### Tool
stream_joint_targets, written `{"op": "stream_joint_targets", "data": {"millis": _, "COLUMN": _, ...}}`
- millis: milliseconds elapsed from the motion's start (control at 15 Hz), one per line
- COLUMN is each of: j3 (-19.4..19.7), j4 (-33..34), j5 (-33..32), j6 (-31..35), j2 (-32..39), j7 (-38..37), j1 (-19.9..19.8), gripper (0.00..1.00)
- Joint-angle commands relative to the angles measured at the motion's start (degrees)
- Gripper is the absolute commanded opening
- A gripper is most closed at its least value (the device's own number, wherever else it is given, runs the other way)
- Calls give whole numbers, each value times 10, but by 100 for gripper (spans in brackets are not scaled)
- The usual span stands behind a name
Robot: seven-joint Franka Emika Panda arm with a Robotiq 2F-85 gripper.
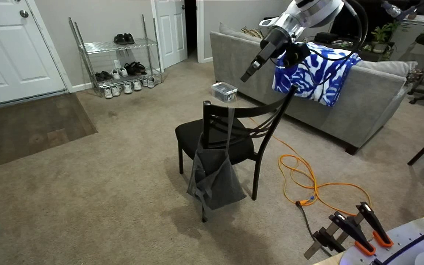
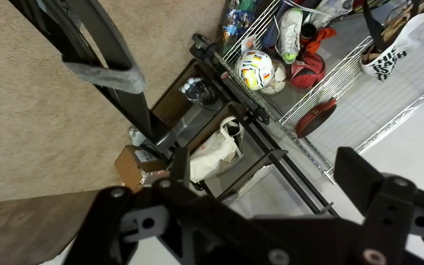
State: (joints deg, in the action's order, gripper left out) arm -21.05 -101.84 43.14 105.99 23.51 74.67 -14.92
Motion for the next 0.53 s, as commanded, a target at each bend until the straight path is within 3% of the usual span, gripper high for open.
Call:
{"op": "stream_joint_targets", "data": {"millis": 0, "j3": 53, "j4": 7, "j5": 18, "j6": -15, "j2": -3, "j7": 10, "j1": 46, "gripper": 100}}
{"op": "stream_joint_targets", "data": {"millis": 467, "j3": 53, "j4": 9, "j5": 18, "j6": -15, "j2": 1, "j7": 10, "j1": 50, "gripper": 100}}
